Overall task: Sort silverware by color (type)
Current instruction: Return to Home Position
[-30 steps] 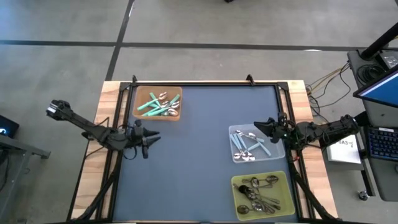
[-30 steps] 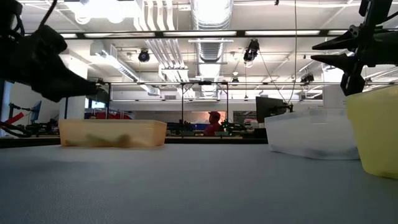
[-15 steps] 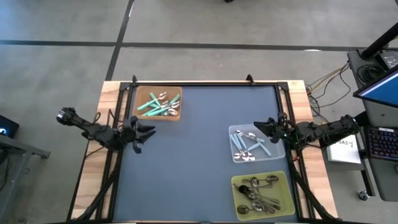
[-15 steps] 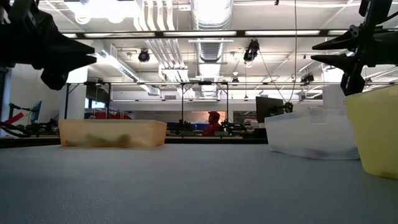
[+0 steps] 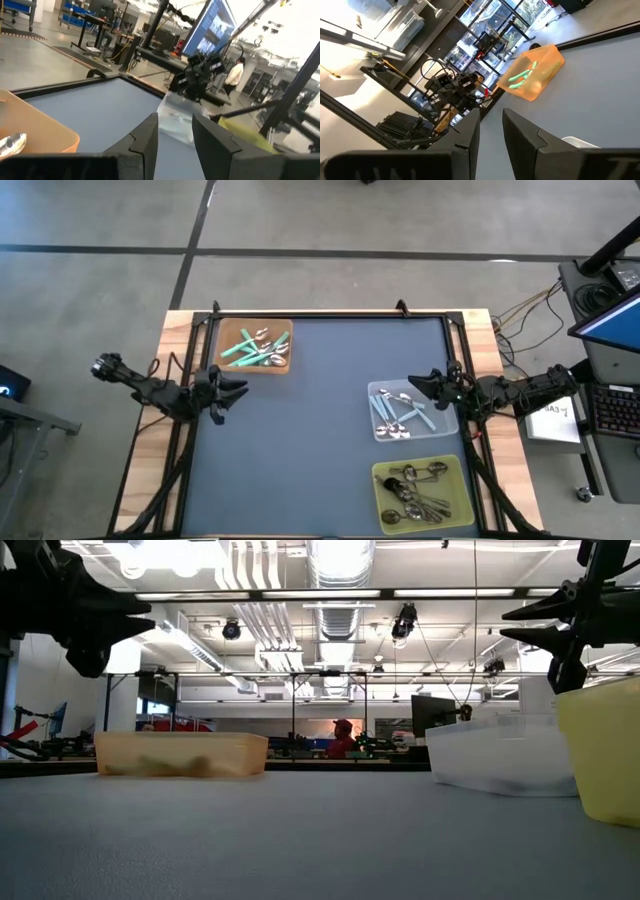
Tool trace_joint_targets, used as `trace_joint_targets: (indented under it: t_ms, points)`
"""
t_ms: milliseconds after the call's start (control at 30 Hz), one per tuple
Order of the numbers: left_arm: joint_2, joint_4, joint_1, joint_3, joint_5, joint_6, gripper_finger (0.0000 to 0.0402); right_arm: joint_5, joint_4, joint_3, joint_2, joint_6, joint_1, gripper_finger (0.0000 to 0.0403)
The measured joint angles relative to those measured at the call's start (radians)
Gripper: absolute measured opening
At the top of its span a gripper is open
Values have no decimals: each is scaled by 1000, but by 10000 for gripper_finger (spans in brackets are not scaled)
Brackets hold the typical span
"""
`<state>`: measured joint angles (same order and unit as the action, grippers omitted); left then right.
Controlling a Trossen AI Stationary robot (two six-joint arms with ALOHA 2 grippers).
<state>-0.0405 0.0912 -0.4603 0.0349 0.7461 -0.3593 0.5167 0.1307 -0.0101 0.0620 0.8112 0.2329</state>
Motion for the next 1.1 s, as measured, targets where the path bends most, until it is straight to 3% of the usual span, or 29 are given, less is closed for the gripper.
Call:
trace_joint_targets:
  t_ms: [1100]
  points:
    - [36, -21, -14, -19, -4, 10, 103, 0, 0, 0, 0, 0, 0, 75]
